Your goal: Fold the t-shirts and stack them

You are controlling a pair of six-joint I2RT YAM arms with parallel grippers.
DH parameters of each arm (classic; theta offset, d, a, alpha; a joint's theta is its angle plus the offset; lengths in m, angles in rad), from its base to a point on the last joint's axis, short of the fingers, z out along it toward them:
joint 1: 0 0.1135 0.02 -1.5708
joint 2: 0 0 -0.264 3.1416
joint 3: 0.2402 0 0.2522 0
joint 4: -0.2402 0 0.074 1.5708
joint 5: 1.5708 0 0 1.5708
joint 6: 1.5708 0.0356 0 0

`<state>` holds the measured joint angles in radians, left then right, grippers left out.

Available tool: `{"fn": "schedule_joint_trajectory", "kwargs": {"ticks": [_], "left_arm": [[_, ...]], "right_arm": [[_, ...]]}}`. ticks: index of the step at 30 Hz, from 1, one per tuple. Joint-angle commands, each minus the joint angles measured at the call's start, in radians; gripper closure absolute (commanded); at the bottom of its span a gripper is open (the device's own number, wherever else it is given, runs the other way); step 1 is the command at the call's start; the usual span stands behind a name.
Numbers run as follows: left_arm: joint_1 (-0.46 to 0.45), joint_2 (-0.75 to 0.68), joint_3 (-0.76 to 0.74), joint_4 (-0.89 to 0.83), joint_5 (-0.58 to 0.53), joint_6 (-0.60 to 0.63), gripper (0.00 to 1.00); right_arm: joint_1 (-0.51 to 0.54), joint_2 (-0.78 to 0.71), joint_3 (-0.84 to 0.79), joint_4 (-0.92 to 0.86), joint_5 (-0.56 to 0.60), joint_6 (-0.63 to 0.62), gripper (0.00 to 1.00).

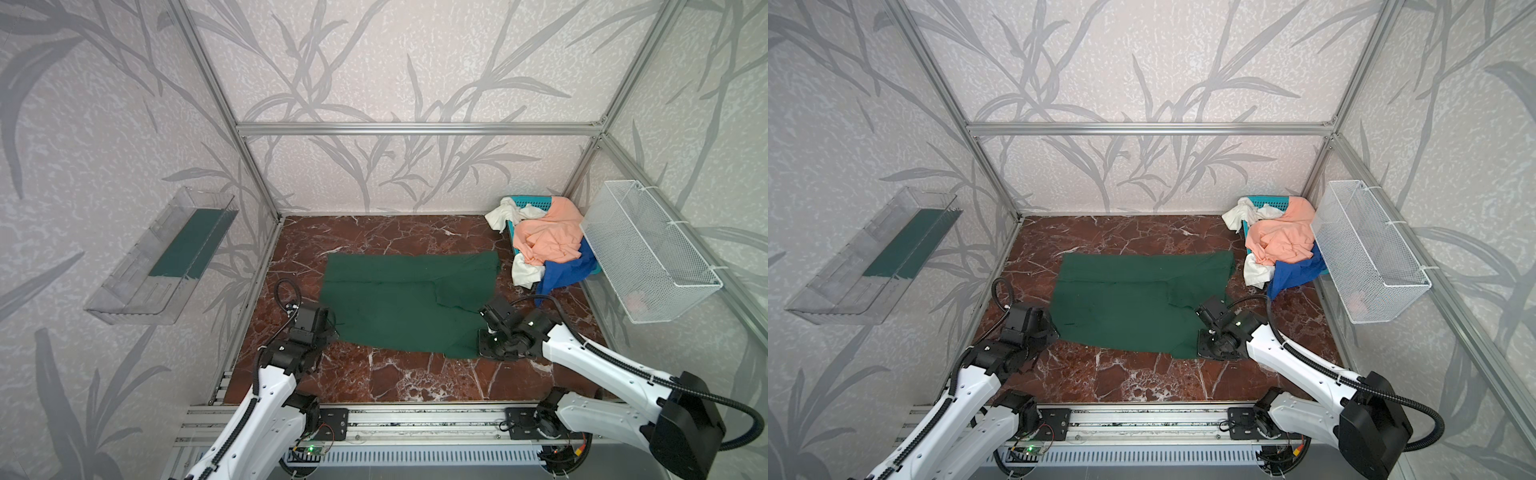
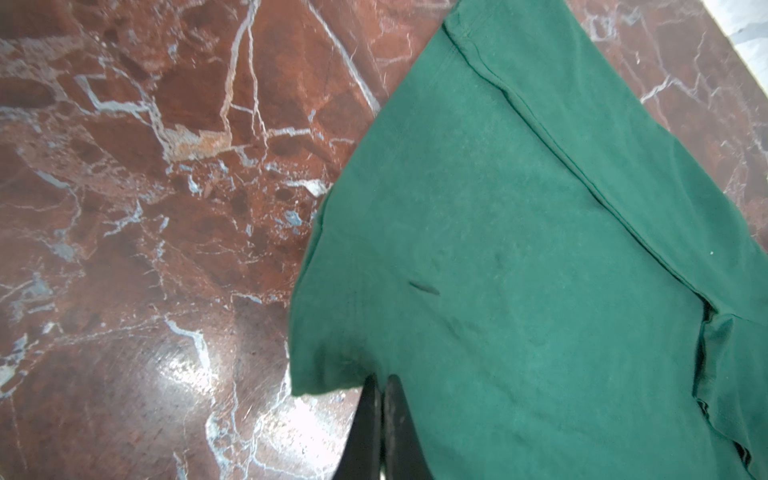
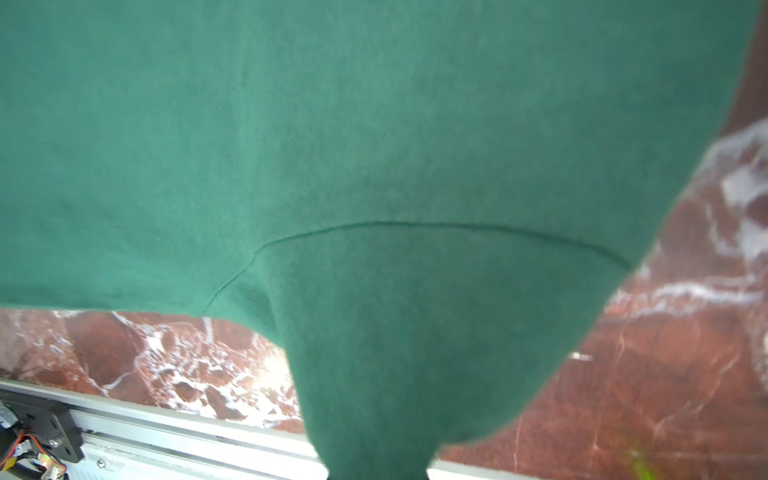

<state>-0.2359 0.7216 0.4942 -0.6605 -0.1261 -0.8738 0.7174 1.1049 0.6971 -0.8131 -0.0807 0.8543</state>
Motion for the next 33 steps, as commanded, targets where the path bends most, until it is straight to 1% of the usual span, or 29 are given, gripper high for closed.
{"fn": "schedule_joint_trajectory", "kwargs": {"ticks": [1, 5, 8, 10, 13, 17, 24, 28, 30, 31, 33], "left_arm": [[0.000, -0.008, -0.016, -0.029, -0.006, 0.006, 1.00], [-0.001, -0.010, -0.008, 0.004, -0.027, 0.018, 1.00], [0.000, 0.028, 0.004, 0.026, -0.033, 0.026, 1.00], [-0.001, 0.061, 0.004, 0.055, -0.023, 0.021, 1.00], [0.000, 0.119, 0.019, 0.092, -0.006, 0.018, 1.00], [0.001, 0.183, 0.063, 0.097, -0.049, 0.049, 1.00], [0.009, 0.256, 0.123, 0.130, -0.080, 0.076, 1.00], [0.013, 0.325, 0.150, 0.154, -0.072, 0.082, 1.00], [0.017, 0.359, 0.163, 0.161, -0.071, 0.088, 1.00], [0.017, 0.373, 0.166, 0.163, -0.076, 0.091, 1.00], [0.027, 0.396, 0.171, 0.175, -0.081, 0.098, 1.00]], "right_arm": [[0.041, -0.058, 0.002, -0.086, 0.053, 0.092, 1.00], [0.042, -0.060, 0.054, -0.108, 0.098, 0.059, 1.00], [0.040, -0.007, 0.111, -0.107, 0.145, 0.023, 1.00], [0.036, 0.039, 0.151, -0.110, 0.154, 0.000, 1.00], [0.010, 0.110, 0.207, -0.121, 0.132, -0.047, 1.00], [-0.052, 0.177, 0.271, -0.152, 0.117, -0.108, 1.00], [-0.145, 0.270, 0.336, -0.141, 0.035, -0.187, 1.00], [-0.194, 0.355, 0.393, -0.168, -0.021, -0.210, 1.00], [-0.209, 0.407, 0.433, -0.200, -0.027, -0.209, 1.00], [-0.212, 0.431, 0.451, -0.215, -0.024, -0.239, 1.00], [-0.218, 0.476, 0.481, -0.226, -0.022, -0.255, 1.00]]}}
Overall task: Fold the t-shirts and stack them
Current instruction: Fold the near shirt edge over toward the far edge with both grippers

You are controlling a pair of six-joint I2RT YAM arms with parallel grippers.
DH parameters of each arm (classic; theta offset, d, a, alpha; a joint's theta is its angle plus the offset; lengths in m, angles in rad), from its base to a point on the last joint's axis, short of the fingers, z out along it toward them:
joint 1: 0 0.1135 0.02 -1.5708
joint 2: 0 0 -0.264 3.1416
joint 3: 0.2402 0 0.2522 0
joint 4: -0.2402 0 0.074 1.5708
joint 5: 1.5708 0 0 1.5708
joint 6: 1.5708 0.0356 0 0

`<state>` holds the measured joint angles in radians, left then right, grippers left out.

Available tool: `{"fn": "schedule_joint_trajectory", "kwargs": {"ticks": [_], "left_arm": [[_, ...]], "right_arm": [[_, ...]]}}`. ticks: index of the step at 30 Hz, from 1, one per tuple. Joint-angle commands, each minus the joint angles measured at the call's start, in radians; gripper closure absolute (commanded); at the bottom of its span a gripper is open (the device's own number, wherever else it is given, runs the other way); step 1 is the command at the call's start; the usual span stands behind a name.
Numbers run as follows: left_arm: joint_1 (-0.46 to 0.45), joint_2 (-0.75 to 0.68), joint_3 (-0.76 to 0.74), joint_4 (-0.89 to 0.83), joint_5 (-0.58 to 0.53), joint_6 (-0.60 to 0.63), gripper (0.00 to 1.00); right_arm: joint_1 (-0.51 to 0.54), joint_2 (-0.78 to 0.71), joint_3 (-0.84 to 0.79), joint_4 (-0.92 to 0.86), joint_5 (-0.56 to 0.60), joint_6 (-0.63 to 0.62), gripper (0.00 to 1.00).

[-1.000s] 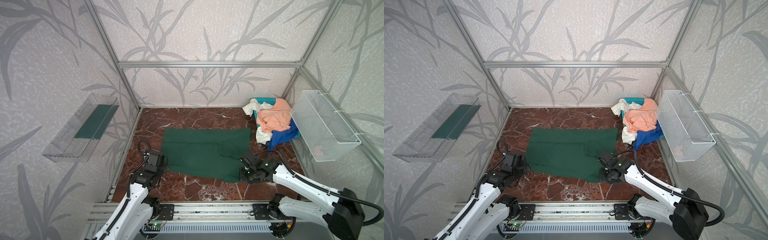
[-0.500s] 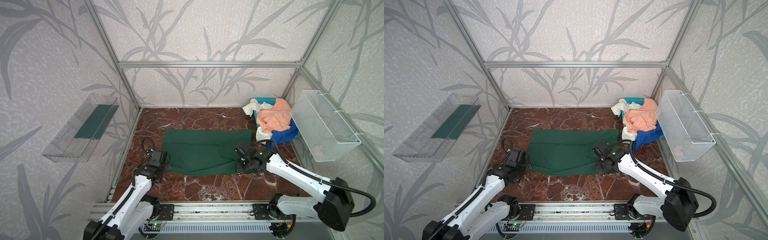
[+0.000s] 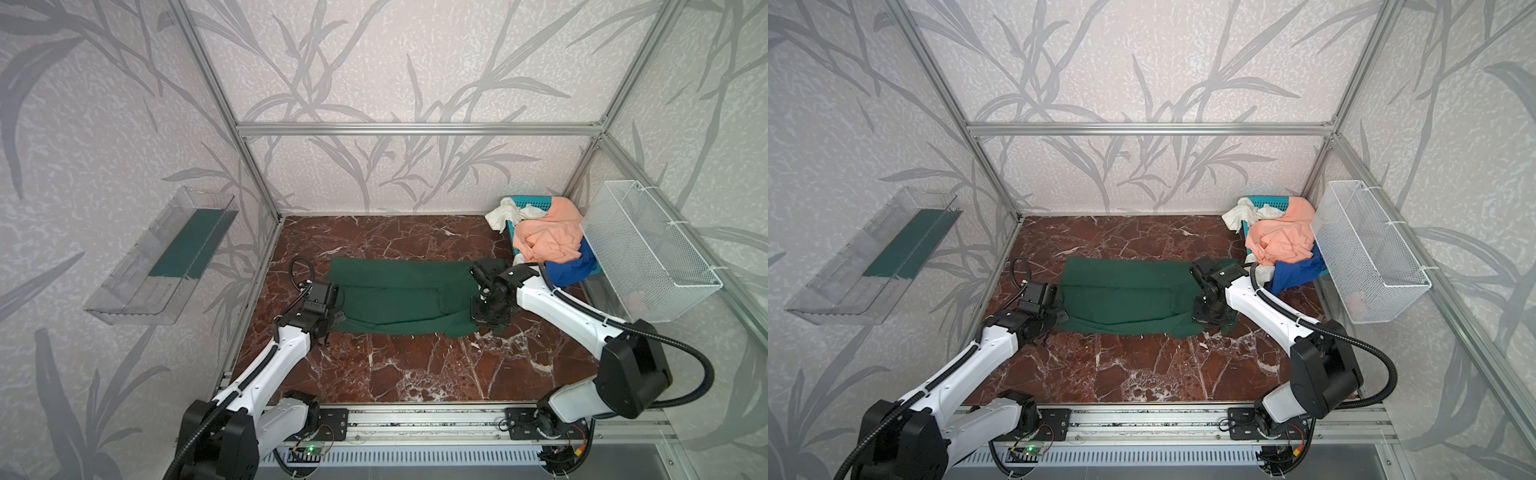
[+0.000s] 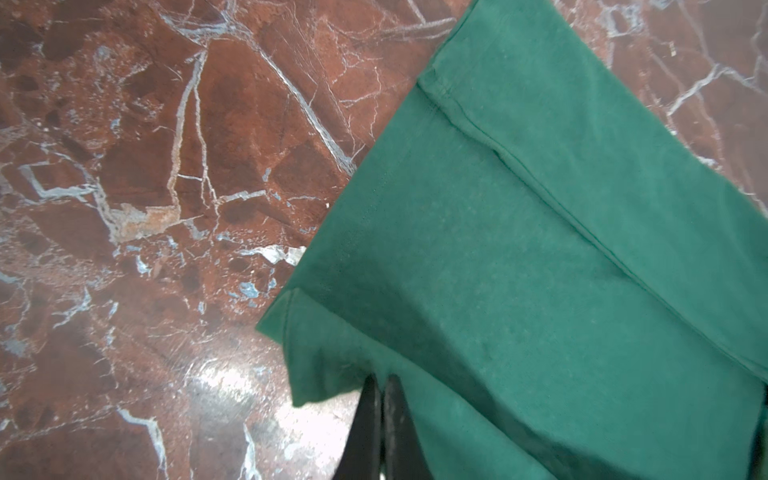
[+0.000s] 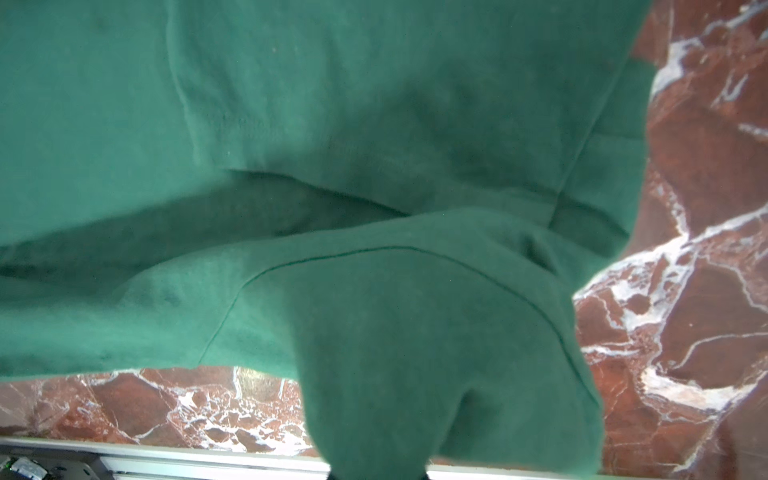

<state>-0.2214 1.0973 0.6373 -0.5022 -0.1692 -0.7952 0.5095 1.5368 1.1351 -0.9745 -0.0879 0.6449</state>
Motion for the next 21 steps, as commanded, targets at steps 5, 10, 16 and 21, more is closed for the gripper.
{"fn": "schedule_joint_trajectory", "kwargs": {"ticks": [5, 10, 16, 21], "left_arm": [[0.041, 0.060, 0.042, 0.046, -0.036, 0.031, 1.00], [0.063, 0.129, 0.067, 0.074, -0.015, 0.042, 1.00], [0.074, 0.185, 0.090, 0.102, -0.006, 0.053, 1.00], [0.085, 0.222, 0.106, 0.129, -0.011, 0.063, 0.95]], "right_arm": [[-0.030, 0.097, 0.068, -0.039, -0.032, -0.051, 1.00], [-0.049, 0.148, 0.103, -0.039, -0.036, -0.069, 1.00], [-0.065, 0.164, 0.119, -0.033, -0.040, -0.081, 1.00], [-0.084, 0.209, 0.127, -0.027, -0.045, -0.099, 0.93]]}}
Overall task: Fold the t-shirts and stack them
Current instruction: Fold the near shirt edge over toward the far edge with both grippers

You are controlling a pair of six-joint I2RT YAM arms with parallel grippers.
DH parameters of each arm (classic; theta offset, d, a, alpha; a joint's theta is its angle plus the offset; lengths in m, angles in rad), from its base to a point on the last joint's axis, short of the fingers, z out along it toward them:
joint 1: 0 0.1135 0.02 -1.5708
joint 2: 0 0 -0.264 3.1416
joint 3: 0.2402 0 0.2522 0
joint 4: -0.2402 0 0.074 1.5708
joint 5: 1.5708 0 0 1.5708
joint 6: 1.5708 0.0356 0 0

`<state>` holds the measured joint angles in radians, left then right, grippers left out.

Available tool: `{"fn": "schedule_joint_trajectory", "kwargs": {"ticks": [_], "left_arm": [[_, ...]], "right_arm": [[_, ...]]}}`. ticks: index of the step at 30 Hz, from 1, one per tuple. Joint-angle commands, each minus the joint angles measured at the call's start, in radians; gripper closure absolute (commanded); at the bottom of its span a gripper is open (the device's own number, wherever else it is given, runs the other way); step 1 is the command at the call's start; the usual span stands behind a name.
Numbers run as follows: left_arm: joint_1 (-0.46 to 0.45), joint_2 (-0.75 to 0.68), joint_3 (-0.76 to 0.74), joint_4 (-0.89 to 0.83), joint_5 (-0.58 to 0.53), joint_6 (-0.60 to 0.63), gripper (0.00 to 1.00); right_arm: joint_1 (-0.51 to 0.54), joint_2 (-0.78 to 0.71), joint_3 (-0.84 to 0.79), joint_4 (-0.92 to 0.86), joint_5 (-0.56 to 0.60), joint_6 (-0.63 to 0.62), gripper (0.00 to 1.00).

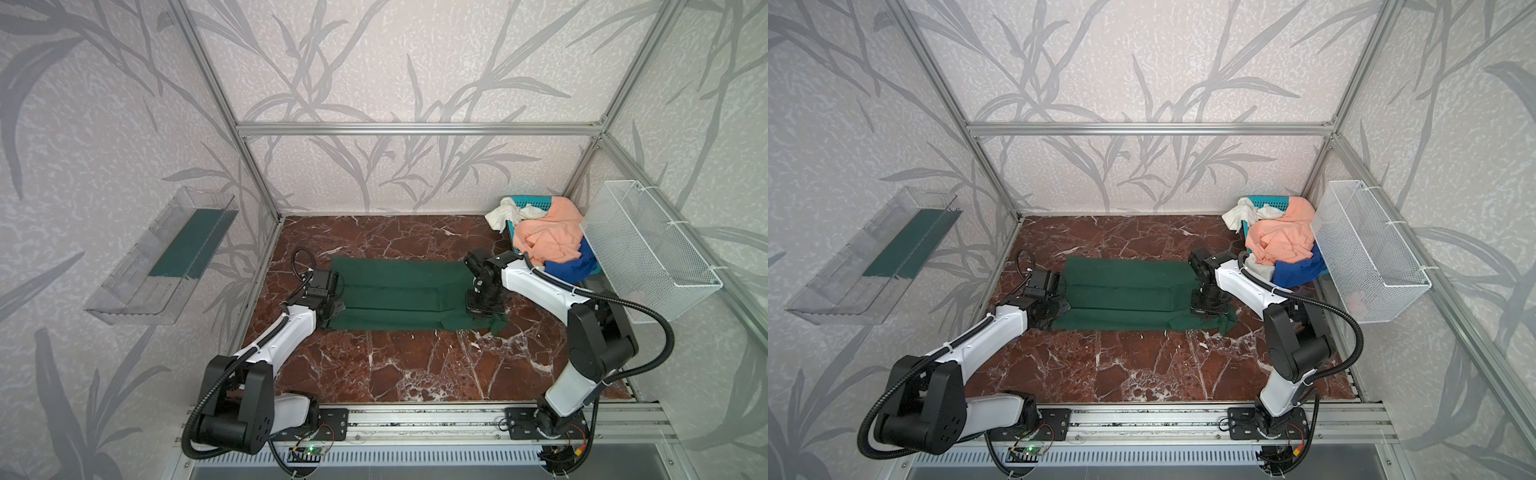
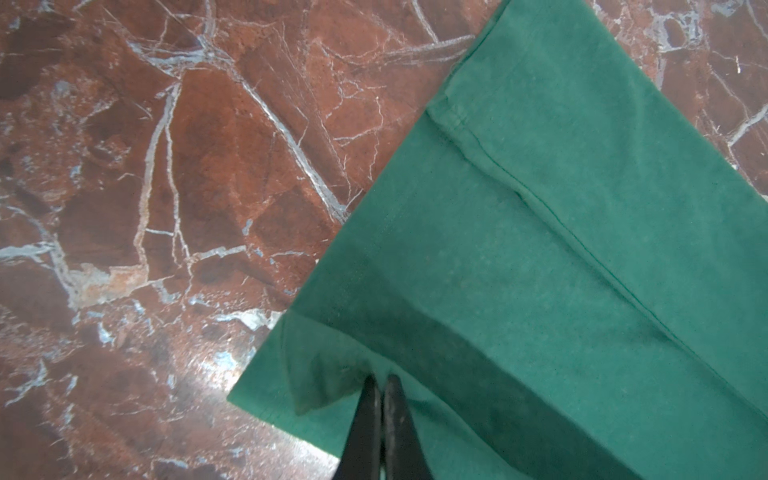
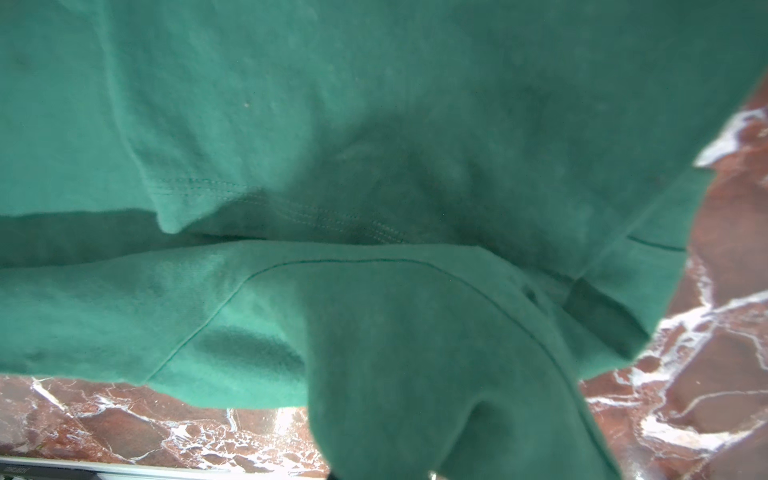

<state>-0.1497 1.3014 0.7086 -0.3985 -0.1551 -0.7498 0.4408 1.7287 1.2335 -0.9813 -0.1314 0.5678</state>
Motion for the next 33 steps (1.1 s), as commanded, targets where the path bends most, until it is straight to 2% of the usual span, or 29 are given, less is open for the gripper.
{"fn": "schedule_joint_trajectory", "kwargs": {"ticks": [1, 3, 5, 6, 8, 11, 16, 24, 30, 33], "left_arm": [[0.016, 0.027, 0.040, 0.028, -0.023, 0.019, 0.86], [0.023, 0.043, 0.057, 0.025, -0.023, 0.017, 0.67], [0.030, 0.038, 0.092, -0.009, -0.003, 0.071, 0.52], [0.029, 0.029, 0.119, -0.033, -0.001, 0.112, 0.43], [0.027, 0.000, 0.139, -0.045, 0.009, 0.158, 0.33], [0.014, -0.059, 0.130, -0.008, 0.058, 0.169, 0.30], [-0.066, -0.060, 0.144, 0.031, 0.111, 0.143, 0.29], [-0.244, 0.084, 0.195, 0.111, 0.166, 0.129, 0.29], [-0.357, 0.152, 0.208, 0.128, 0.166, 0.155, 0.29], [-0.403, 0.154, 0.194, 0.116, 0.151, 0.189, 0.29]], "right_arm": [[-0.021, 0.021, 0.032, -0.017, -0.007, -0.029, 0.85], [-0.033, 0.027, 0.043, -0.006, -0.021, -0.055, 0.56], [-0.040, 0.028, 0.064, -0.009, -0.005, -0.072, 0.37], [-0.043, 0.026, 0.075, -0.010, 0.007, -0.079, 0.32], [-0.046, 0.012, 0.087, -0.012, 0.029, -0.087, 0.26], [-0.059, -0.015, 0.080, -0.016, 0.049, -0.092, 0.21], [-0.086, -0.112, 0.028, -0.046, 0.116, -0.098, 0.20], [-0.088, -0.265, -0.152, -0.036, 0.126, -0.067, 0.23], [-0.088, -0.341, -0.319, 0.087, 0.046, -0.036, 0.37], [-0.088, -0.326, -0.354, 0.136, 0.059, -0.031, 0.41]]}}
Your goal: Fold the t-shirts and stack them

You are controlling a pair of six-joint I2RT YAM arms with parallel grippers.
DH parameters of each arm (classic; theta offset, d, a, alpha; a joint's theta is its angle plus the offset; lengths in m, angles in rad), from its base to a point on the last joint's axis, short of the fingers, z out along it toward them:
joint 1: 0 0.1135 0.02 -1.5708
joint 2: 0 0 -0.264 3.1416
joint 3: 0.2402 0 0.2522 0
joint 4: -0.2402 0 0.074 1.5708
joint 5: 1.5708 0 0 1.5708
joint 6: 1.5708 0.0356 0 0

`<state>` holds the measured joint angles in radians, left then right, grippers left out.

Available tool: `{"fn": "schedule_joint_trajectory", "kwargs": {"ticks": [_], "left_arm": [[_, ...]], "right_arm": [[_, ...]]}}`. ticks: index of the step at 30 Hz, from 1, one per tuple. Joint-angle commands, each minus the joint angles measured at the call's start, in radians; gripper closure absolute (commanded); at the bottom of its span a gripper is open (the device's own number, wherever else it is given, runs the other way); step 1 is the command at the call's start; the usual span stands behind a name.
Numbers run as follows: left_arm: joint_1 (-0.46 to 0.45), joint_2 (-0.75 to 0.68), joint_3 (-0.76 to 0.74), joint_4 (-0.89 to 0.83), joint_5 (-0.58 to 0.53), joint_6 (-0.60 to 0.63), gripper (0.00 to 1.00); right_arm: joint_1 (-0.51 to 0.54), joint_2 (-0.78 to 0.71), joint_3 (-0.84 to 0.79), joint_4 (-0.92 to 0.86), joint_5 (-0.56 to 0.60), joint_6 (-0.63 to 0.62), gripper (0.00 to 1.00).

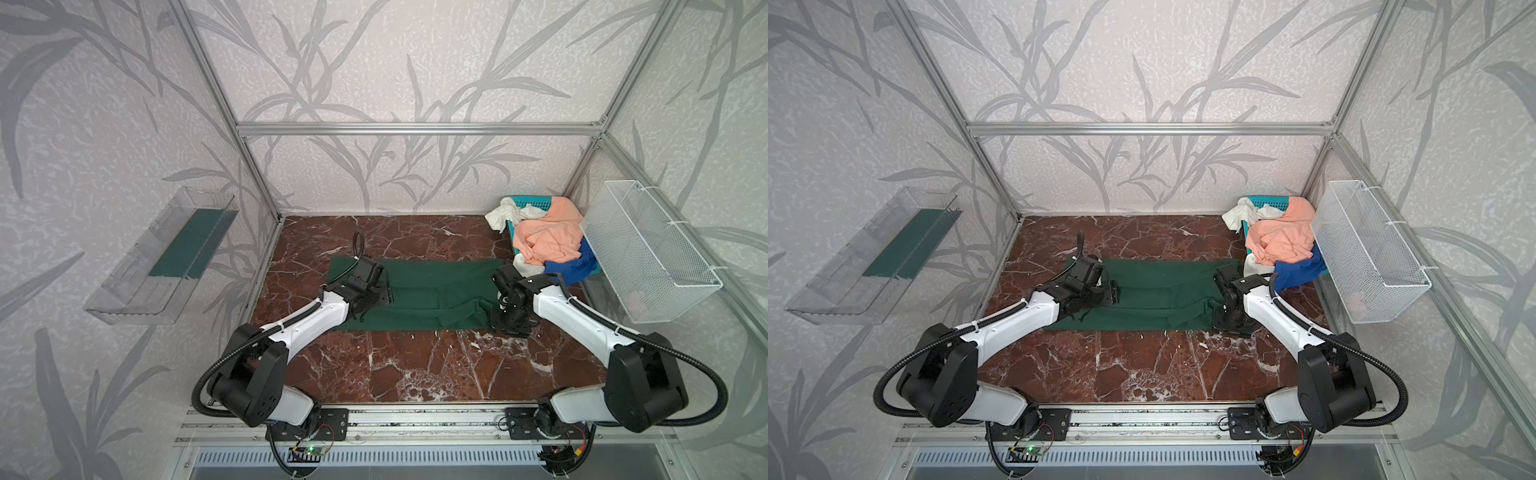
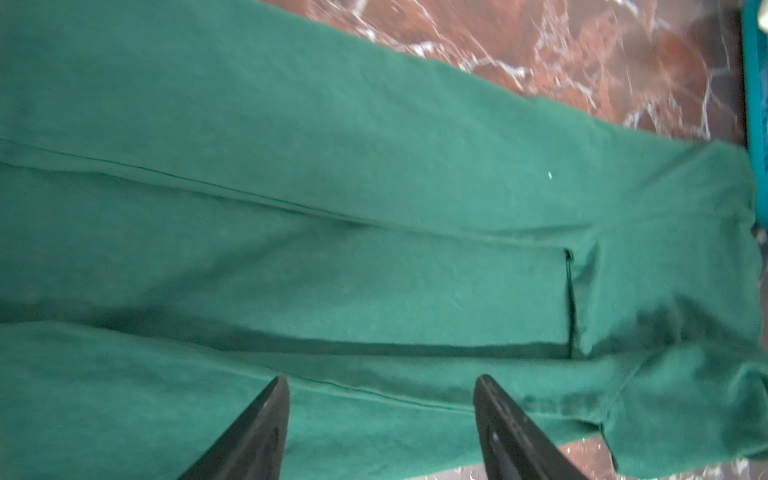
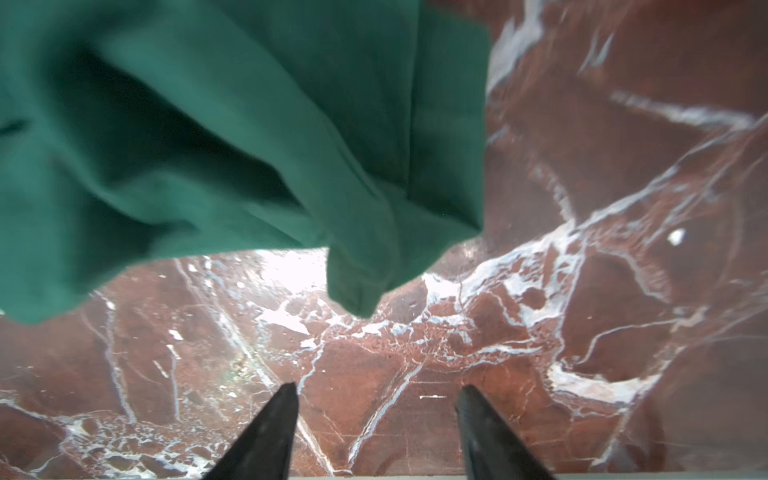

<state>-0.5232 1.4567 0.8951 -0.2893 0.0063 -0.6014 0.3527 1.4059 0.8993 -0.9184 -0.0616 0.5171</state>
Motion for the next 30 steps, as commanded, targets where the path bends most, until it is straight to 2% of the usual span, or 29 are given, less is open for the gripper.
{"fn": "schedule_joint_trajectory", "kwargs": {"ticks": [1, 8, 12, 16, 27, 29, 30], "left_arm": [[-0.041, -0.003, 0.003, -0.003, -0.020, 0.052, 0.29], [-0.133, -0.045, -0.046, -0.059, -0.088, 0.155, 0.29], [-0.158, -0.059, -0.092, -0.039, -0.076, 0.176, 0.29], [-0.169, -0.056, -0.115, -0.034, -0.066, 0.201, 0.29], [-0.192, 0.023, -0.120, 0.001, -0.037, 0.224, 0.29], [-0.192, 0.030, -0.121, 0.000, -0.036, 0.225, 0.29], [-0.192, 0.034, -0.119, -0.003, -0.038, 0.228, 0.29]], "right_arm": [[0.000, 0.004, -0.024, 0.084, -0.003, 0.021, 0.42], [0.002, 0.045, -0.031, 0.150, 0.052, 0.015, 0.45], [0.003, 0.071, -0.035, 0.173, 0.133, 0.018, 0.51], [0.003, 0.109, -0.024, 0.187, 0.165, 0.015, 0.54], [0.003, 0.118, 0.021, 0.153, 0.206, -0.005, 0.93], [0.003, 0.129, 0.033, 0.138, 0.216, -0.018, 1.00], [0.003, 0.136, 0.046, 0.127, 0.219, -0.026, 1.00]]}}
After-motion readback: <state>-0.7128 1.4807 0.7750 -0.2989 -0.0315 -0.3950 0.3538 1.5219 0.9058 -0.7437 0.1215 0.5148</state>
